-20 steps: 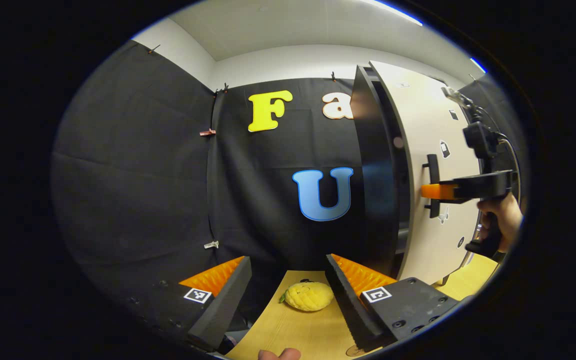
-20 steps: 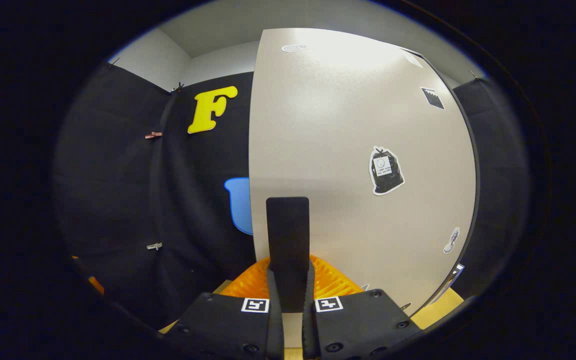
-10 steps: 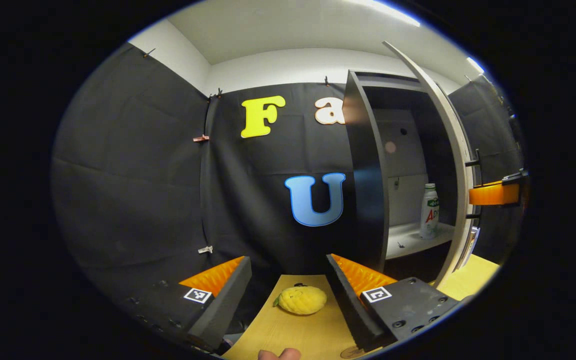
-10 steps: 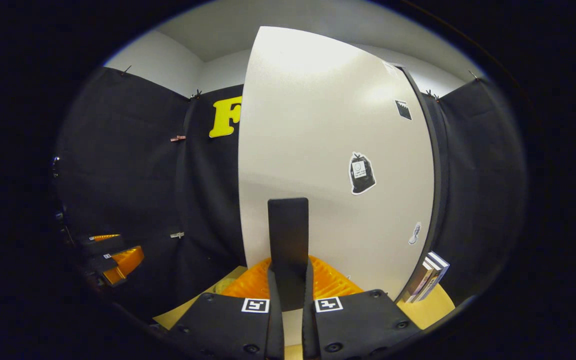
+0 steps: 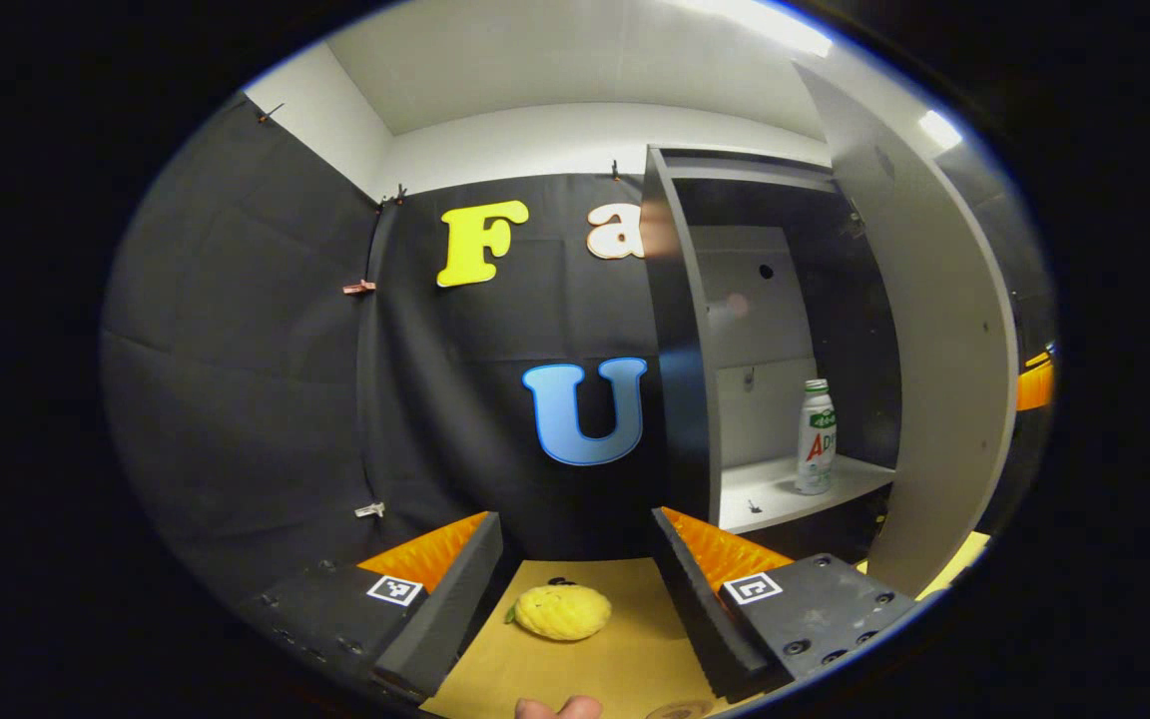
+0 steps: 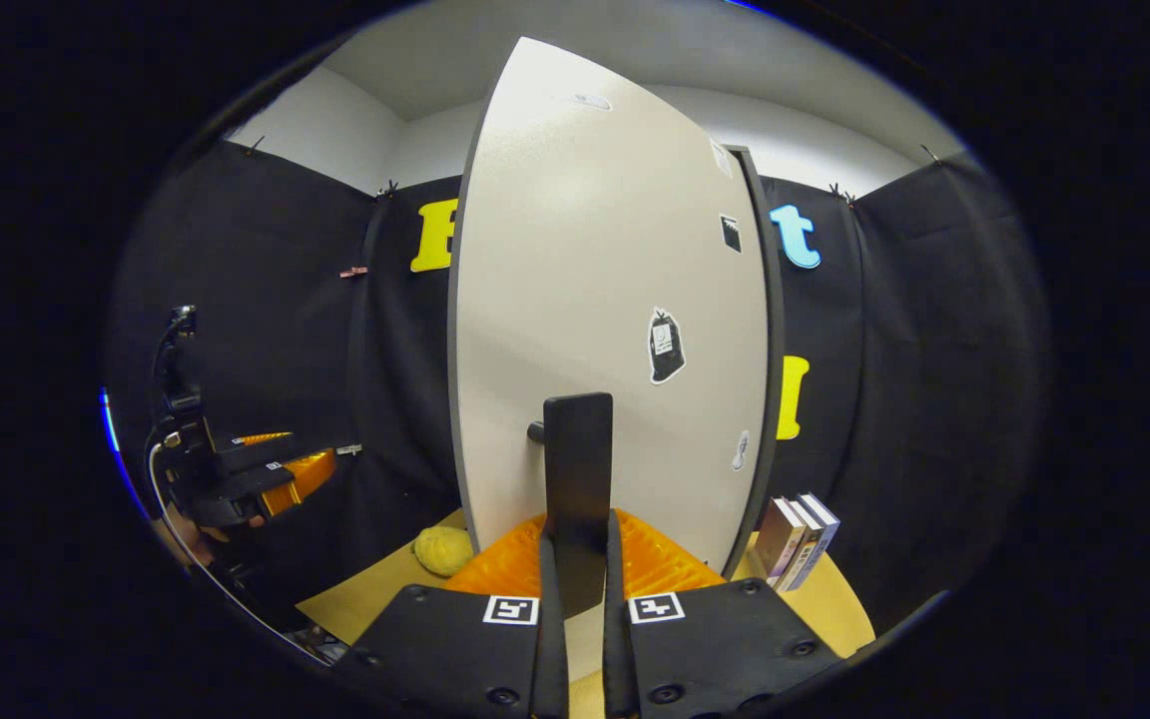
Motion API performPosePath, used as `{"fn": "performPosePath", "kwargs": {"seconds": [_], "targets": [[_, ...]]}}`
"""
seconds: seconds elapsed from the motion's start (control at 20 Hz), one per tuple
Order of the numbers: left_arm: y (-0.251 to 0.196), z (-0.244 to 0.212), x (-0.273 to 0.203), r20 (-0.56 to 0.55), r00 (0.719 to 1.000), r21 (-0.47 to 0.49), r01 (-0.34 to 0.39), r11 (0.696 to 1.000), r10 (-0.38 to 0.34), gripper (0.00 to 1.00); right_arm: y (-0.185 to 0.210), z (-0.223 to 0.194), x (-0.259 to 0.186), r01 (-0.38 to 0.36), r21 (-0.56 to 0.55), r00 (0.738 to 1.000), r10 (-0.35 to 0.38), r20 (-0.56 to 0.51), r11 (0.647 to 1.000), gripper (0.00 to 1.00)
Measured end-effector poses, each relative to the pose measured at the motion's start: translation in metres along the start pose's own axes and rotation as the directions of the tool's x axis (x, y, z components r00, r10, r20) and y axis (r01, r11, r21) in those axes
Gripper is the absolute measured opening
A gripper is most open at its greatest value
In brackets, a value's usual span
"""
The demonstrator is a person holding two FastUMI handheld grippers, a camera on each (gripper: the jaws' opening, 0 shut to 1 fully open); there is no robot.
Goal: Open the cabinet door with the right hand, grasp the bottle in the cabinet with the left hand and place it on the coaster, then close the cabinet door with the right hand.
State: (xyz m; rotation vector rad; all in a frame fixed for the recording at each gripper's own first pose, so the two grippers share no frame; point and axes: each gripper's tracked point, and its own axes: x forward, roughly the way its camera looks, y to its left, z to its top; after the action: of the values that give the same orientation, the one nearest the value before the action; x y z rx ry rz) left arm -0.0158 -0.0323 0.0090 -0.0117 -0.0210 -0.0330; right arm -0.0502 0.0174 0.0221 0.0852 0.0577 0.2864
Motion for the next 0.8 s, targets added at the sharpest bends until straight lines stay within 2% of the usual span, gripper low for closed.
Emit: {"fn": "performPosePath", "kwargs": {"seconds": [0.3,0.45,0.8], "targets": [[-0.063,0.006,0.021,0.015,0.996,-0.029,0.089,0.996,-0.089,0.94,-0.056,0.008,-0.030,0.118,-0.018,0.993,-0.117,0.033,0.993,0.17],[-0.094,0.006,0.027,0.019,0.992,-0.045,0.128,0.991,-0.127,0.94,-0.075,0.022,-0.041,0.131,0.023,0.988,-0.132,0.079,0.991,0.17],[-0.152,0.005,0.043,-0.001,0.985,-0.081,0.171,0.982,-0.172,0.92,-0.120,0.019,-0.053,0.161,0.049,0.984,-0.164,0.073,0.986,0.16]]}}
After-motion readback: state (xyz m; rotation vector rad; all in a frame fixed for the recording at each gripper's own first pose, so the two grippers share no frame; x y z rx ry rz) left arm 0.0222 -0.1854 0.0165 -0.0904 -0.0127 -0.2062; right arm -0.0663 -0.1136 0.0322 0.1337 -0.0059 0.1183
